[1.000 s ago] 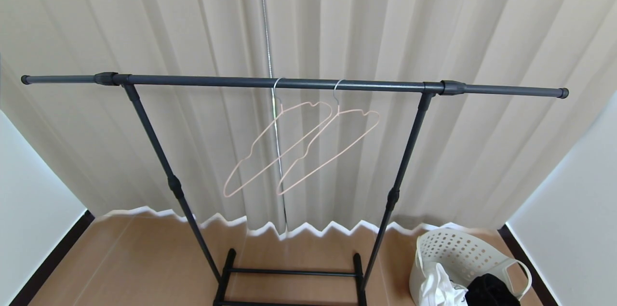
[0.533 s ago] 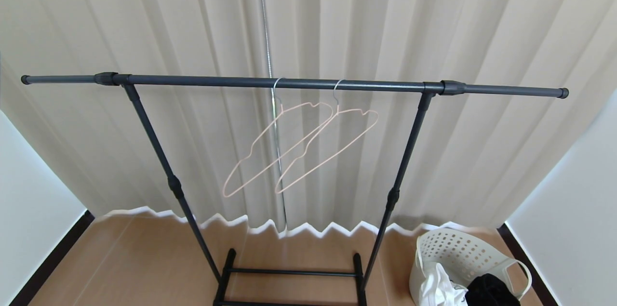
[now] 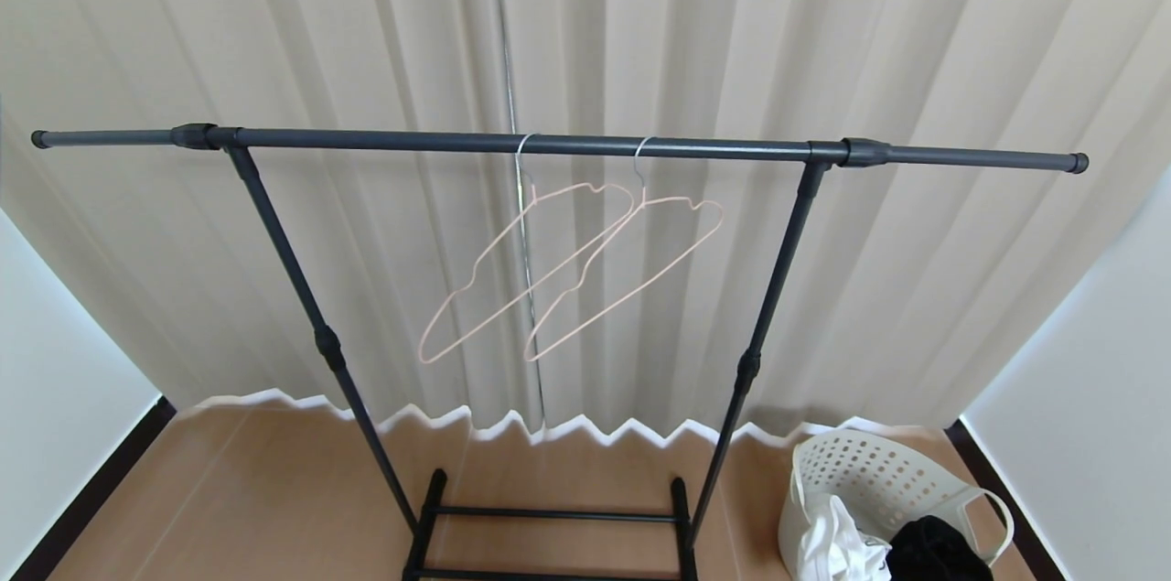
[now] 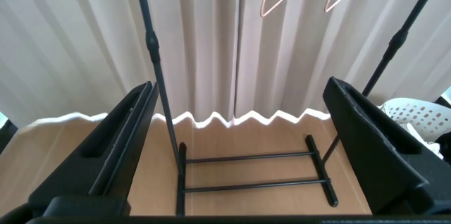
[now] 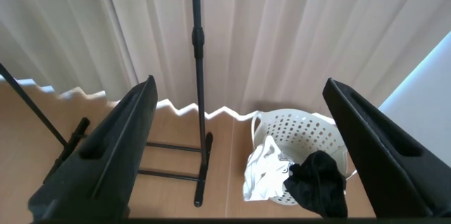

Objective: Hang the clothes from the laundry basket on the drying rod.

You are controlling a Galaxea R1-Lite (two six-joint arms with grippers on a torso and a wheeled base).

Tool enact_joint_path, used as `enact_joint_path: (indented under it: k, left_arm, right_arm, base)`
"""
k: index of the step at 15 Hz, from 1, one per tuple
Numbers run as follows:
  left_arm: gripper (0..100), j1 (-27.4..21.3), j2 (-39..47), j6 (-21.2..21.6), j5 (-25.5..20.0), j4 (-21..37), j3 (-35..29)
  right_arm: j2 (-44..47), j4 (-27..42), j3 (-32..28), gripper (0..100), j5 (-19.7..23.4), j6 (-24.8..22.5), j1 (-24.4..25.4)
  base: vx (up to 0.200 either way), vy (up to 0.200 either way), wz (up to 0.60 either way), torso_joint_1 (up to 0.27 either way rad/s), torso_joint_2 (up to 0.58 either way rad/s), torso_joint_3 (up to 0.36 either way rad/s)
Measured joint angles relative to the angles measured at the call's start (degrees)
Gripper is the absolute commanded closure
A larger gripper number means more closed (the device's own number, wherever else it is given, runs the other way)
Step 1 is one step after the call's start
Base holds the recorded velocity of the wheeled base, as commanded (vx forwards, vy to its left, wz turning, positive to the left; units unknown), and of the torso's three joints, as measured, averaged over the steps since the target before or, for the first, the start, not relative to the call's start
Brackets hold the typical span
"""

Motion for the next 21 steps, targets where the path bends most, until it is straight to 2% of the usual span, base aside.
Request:
enact_joint_path:
  k: [13,21]
  left_arm:
    - [0,0.0,0.0,-0.4,0.1,-0.1,0.0]
    - [0,0.0,0.0,-0.4,0.0,-0.1,0.0]
  right_arm:
    - [0.0,0.0,0.1,0,0.0,0.5,0.0]
    - [0.0,0.0,0.0,0,0.0,0.5,0.0]
  base:
    - [0.000,0.000,0.00,-0.155,0.36,0.205]
    - [0.000,0.000,0.00,-0.206,0.52,0.319]
